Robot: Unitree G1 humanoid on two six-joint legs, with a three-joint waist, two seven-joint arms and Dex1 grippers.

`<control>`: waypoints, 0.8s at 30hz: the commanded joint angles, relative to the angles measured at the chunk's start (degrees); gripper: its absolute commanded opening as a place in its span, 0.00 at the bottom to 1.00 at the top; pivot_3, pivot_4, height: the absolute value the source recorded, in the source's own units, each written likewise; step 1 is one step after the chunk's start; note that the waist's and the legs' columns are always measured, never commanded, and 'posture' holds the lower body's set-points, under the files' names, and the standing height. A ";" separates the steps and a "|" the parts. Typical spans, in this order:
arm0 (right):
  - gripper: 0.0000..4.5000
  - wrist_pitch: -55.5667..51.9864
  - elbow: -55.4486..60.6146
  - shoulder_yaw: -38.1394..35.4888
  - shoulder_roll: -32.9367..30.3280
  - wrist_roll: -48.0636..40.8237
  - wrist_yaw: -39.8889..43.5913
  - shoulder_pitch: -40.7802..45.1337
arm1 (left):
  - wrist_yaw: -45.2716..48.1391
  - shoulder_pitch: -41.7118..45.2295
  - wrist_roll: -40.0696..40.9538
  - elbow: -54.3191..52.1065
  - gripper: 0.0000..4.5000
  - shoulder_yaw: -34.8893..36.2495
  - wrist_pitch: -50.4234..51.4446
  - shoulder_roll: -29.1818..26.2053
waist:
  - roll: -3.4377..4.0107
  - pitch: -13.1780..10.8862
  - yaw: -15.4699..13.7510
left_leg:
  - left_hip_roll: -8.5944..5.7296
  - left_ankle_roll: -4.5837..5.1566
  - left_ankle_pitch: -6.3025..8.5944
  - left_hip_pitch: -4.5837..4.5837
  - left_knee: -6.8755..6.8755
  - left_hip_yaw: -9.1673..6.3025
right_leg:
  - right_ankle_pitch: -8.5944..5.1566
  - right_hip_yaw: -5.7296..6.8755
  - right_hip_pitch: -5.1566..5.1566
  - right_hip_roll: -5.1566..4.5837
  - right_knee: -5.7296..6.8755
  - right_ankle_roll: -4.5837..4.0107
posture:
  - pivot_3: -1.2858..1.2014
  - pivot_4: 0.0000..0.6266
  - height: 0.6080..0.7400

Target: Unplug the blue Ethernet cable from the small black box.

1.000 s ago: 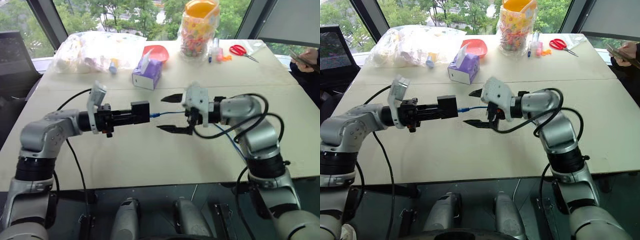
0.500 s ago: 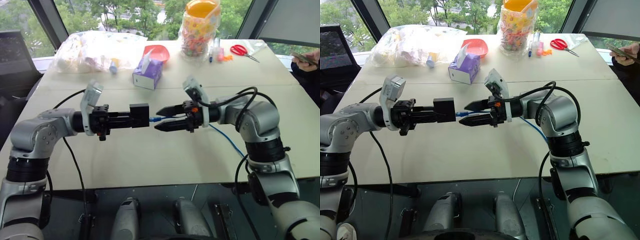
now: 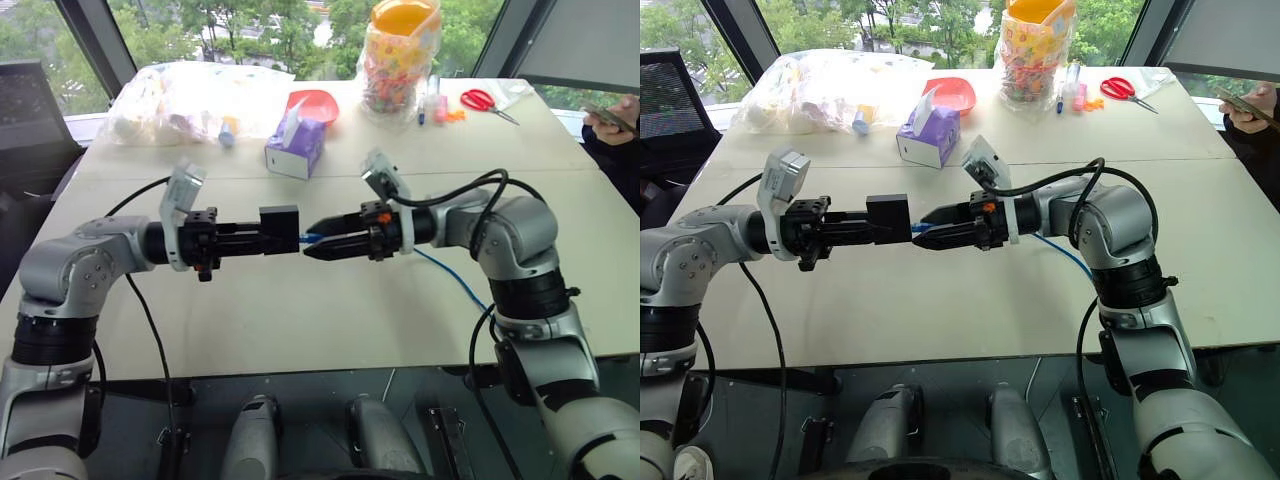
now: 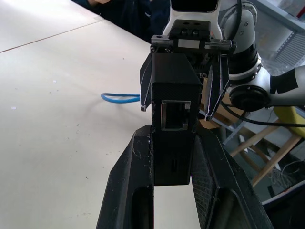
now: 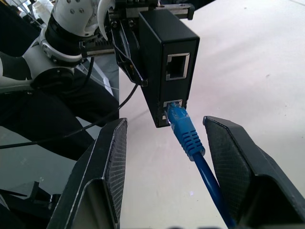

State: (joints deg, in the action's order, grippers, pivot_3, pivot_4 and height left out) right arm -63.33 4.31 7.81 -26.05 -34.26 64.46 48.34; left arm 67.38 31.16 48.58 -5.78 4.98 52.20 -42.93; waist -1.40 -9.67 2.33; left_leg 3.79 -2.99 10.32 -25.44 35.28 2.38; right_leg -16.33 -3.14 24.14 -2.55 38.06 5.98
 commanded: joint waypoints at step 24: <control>0.01 2.55 -1.14 1.01 -3.22 -0.32 -1.19 1.42 | 1.37 -2.09 1.03 -4.15 0.10 1.70 -0.99 -1.70 | 0.00 0.00 0.02 | 0.00 0.00 0.00 -0.01 -0.01 0.00 | -0.01 0.00 0.03 0.00 0.00 -0.01 | 0.52 0.24 0.96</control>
State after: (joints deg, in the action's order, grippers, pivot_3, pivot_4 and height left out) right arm -62.54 4.13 10.00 -27.66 -35.61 63.64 48.44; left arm 68.21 28.99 48.94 -7.70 5.27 51.72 -43.34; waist -1.40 -9.66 2.35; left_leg 3.80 -2.99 10.32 -25.46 35.27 2.38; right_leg -16.35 -3.14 24.17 -2.55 38.06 5.95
